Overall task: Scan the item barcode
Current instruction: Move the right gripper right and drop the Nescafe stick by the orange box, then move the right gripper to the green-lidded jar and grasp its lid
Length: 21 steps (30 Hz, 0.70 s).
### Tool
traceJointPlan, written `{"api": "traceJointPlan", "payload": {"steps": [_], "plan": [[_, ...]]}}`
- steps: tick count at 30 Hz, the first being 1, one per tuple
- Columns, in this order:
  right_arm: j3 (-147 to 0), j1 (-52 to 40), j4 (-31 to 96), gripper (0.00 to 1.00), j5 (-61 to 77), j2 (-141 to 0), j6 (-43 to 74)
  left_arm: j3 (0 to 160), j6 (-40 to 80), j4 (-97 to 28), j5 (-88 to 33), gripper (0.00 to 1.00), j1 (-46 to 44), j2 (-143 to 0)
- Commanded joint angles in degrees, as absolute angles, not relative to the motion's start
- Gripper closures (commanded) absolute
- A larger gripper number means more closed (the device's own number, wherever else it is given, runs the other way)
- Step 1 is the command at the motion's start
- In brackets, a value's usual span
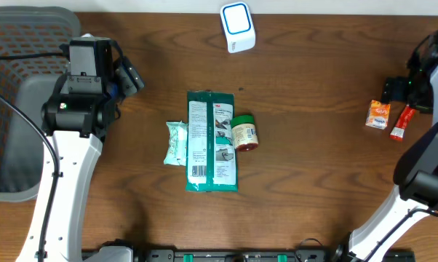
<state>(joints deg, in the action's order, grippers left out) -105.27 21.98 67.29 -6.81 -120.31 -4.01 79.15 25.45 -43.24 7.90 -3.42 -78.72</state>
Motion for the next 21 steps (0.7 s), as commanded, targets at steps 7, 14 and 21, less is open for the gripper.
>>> {"api": "traceJointPlan", "payload": {"steps": [7, 14, 21], "plan": [[-109.0, 1.1, 74.7, 0.07, 8.7, -107.7, 2.7, 79.8, 25.1, -43.2, 8.8, 0.15, -3.2, -78.8], [-109.0, -20.6, 69.4, 0.02, 8.1, -109.1, 6.0, 79.8, 25.1, -43.2, 8.8, 0.15, -3.2, -78.8], [-109.0, -30.3, 66.2, 0.01, -0.5, -117.6, 12.5, 79.8, 25.1, -43.2, 8.8, 0.15, -3.2, -78.8]]}}
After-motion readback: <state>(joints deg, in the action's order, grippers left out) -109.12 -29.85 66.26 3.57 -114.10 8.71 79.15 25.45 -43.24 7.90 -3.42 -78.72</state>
